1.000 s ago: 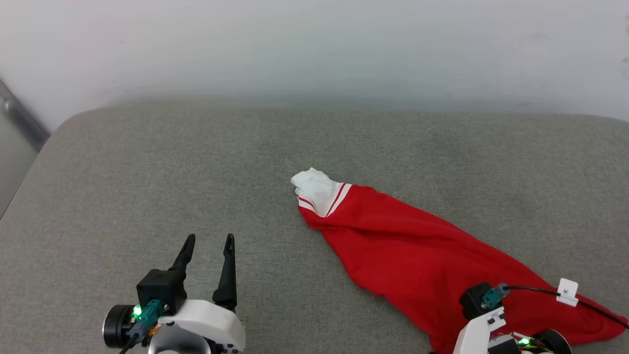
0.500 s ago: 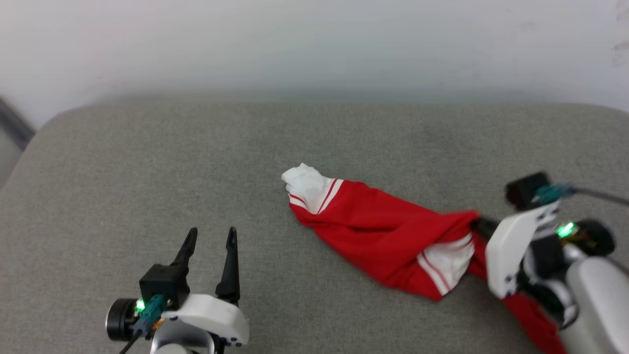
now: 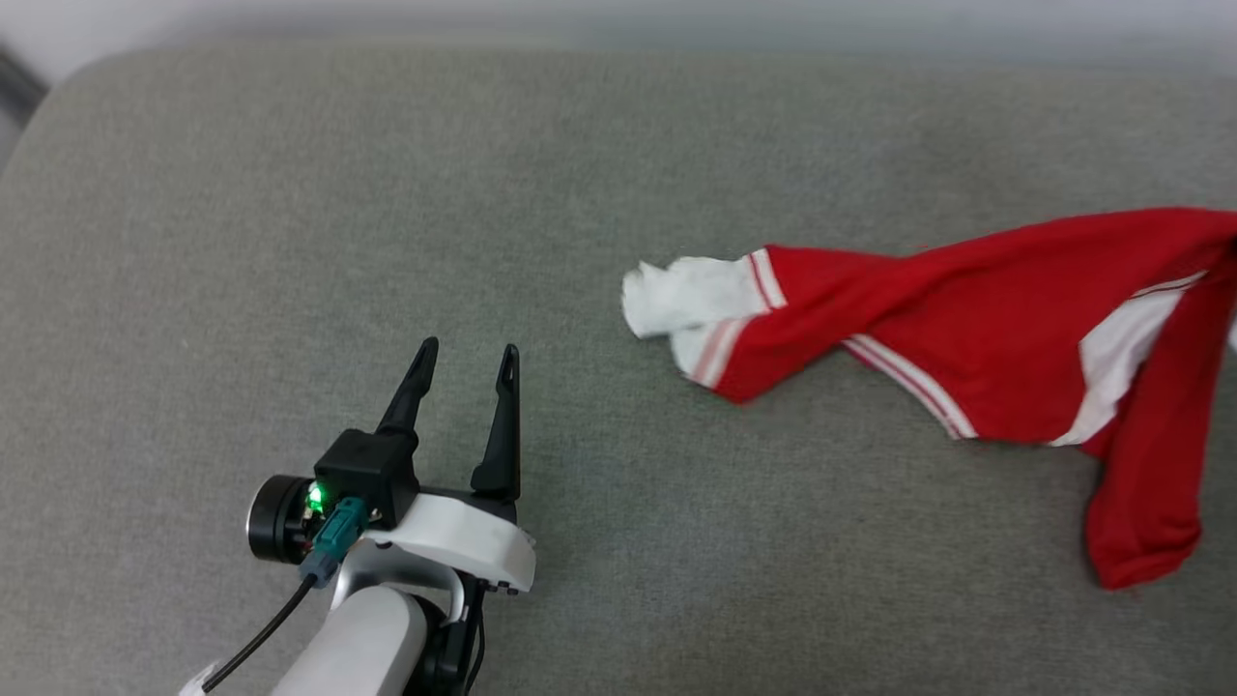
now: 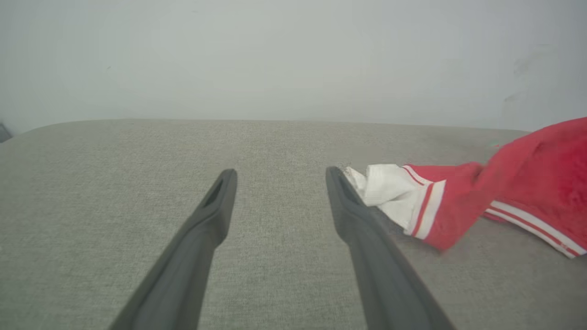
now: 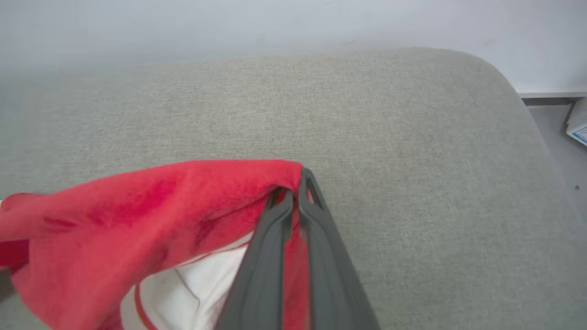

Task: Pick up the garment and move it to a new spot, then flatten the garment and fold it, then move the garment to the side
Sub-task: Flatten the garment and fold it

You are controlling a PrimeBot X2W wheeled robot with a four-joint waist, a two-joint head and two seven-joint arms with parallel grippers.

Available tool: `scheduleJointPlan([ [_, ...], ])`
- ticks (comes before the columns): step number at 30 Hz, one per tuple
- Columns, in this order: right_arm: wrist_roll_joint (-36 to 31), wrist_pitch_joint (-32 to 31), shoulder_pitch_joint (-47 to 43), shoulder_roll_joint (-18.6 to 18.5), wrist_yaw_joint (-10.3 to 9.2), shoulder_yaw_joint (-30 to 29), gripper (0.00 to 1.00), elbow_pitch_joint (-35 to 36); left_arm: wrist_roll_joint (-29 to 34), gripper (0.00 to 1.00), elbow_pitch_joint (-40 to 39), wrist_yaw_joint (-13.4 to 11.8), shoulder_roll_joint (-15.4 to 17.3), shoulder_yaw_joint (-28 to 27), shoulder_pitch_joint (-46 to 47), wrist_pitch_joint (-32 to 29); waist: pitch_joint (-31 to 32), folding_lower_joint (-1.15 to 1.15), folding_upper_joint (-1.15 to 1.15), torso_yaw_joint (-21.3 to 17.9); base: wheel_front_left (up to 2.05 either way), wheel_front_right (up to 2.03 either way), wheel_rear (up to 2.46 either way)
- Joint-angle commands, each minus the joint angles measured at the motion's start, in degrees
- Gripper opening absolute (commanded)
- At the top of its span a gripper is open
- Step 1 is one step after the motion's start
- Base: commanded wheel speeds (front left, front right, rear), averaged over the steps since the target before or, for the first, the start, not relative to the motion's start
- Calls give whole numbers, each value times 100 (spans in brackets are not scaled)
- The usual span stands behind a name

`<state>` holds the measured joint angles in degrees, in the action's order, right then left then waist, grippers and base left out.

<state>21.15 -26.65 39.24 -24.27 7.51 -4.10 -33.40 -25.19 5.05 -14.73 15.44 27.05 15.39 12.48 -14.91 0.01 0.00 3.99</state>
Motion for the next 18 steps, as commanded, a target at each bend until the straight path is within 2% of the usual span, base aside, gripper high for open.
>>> scheduleJointPlan([
  [1, -57, 138, 89, -59, -3, -135, 0, -197, 41, 100, 30, 24, -40, 3, 100, 47, -315, -1, 0, 204, 0, 0, 0],
  [2, -92, 232, 136, -97, -4, -220, 2, -378, 43, 100, 55, 41, -60, 12, 151, 61, -363, -1, 0, 233, 0, 0, 0],
  [3, -108, 362, 173, -116, -3, -293, 44, -517, 50, 100, 74, 44, -72, 13, 183, 83, -404, -1, 0, 253, 0, 0, 0],
  [4, -122, 504, 203, -139, -3, -377, 94, -679, 56, 100, 101, 54, -80, 16, 201, 95, -437, -1, 0, 265, 0, 0, 0],
  [5, -108, 641, 204, -129, -4, -441, 100, -828, 59, 100, 135, 62, -90, 15, 218, 104, -457, -1, 0, 270, 0, 0, 0],
  [10, -58, 1379, 132, 6, -4, -457, 100, -1224, 48, 100, 241, 44, -118, -29, 230, 167, -432, -1, 0, 199, 0, 0, 0],
  [18, 65, 2793, -457, 233, -4, -105, 100, -895, -15, 100, 372, 3, 5, -99, -56, 183, 146, -1, 0, -94, 0, 0, 0],
])
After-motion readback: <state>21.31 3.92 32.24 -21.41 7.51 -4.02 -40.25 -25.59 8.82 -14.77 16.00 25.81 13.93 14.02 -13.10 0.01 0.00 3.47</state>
